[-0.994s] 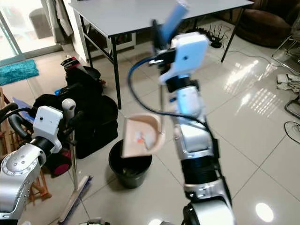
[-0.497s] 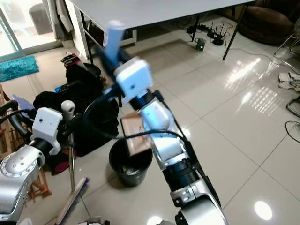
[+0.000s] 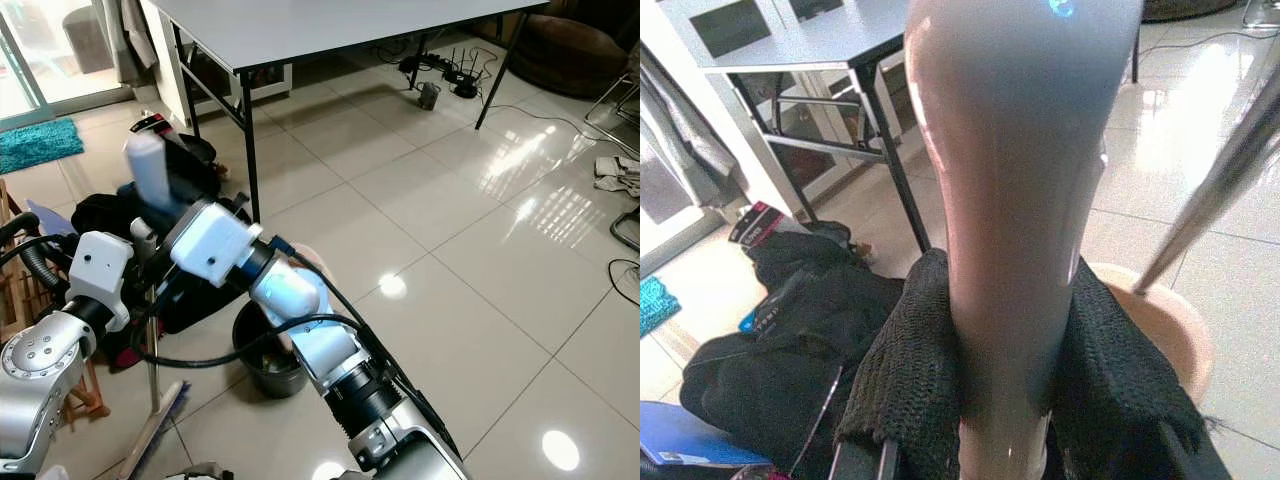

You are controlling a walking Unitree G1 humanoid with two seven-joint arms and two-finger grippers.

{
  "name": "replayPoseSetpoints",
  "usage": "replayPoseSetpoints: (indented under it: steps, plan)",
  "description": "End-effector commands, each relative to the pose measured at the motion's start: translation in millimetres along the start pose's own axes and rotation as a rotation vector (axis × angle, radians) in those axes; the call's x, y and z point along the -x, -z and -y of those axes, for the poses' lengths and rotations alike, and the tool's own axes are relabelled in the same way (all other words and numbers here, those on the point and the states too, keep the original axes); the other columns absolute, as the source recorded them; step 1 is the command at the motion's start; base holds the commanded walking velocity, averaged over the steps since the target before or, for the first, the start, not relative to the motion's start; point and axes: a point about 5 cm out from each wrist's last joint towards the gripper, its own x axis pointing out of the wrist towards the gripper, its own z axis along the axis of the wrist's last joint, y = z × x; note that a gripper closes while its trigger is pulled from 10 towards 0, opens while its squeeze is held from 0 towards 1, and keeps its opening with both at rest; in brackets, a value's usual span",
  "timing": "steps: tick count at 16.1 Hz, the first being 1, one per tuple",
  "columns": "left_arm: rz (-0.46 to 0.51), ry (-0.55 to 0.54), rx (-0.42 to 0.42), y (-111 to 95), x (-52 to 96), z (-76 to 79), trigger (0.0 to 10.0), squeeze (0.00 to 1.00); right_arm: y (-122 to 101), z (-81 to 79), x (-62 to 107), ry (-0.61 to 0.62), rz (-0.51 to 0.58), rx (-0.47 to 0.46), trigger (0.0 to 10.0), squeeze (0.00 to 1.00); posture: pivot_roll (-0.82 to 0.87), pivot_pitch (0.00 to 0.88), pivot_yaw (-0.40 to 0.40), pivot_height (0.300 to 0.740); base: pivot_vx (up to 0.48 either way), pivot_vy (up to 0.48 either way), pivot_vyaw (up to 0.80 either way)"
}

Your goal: Sweep floor

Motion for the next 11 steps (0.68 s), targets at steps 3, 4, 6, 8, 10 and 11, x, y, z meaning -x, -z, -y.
replayPoseSetpoints:
  steps: [3, 4, 6, 8, 10, 11]
  plan:
    - [0.019, -0.006, -0.024, -4, -1.4, 0.0, 10.0, 0.0, -12, -2.3, -3.8, -0.069, 0.085, 0.089, 10.0, 0.0, 0.11, 0.049, -0.037, 0.74, 0.0, 0.0, 0.0]
    - [0.019, -0.006, -0.024, -4, -1.4, 0.3, 10.0, 0.0, -12, -2.3, -3.9, -0.071, 0.088, 0.094, 10.0, 0.0, 0.11, 0.049, -0.037, 0.74, 0.0, 0.0, 0.0]
    - [0.019, -0.007, -0.022, -4, -1.8, 1.3, 10.0, 0.0, -13, -4.1, -3.9, -0.081, 0.1, 0.098, 10.0, 0.0, 0.11, 0.048, -0.039, 0.74, 0.0, 0.0, 0.0]
    - [0.019, -0.004, -0.022, -4, -2.3, 2.7, 10.0, 0.0, -14, -13.0, -2.9, -0.126, 0.11, 0.089, 10.0, 0.0, 0.1, 0.046, -0.038, 0.74, 0.0, 0.0, 0.0]
    - [0.02, -0.004, -0.022, -4, -2.7, 3.0, 10.0, 0.0, -14, -12.9, -2.8, -0.125, 0.111, 0.105, 10.0, 0.0, 0.1, 0.045, -0.04, 0.74, 0.0, 0.0, 0.0]
    - [0.033, -0.006, -0.012, -6, -3.2, 3.4, 10.0, 0.0, -14, 0.7, -3.7, -0.074, 0.096, 0.134, 10.0, 0.0, 0.1, 0.046, -0.044, 0.74, 0.0, 0.0, 0.0]
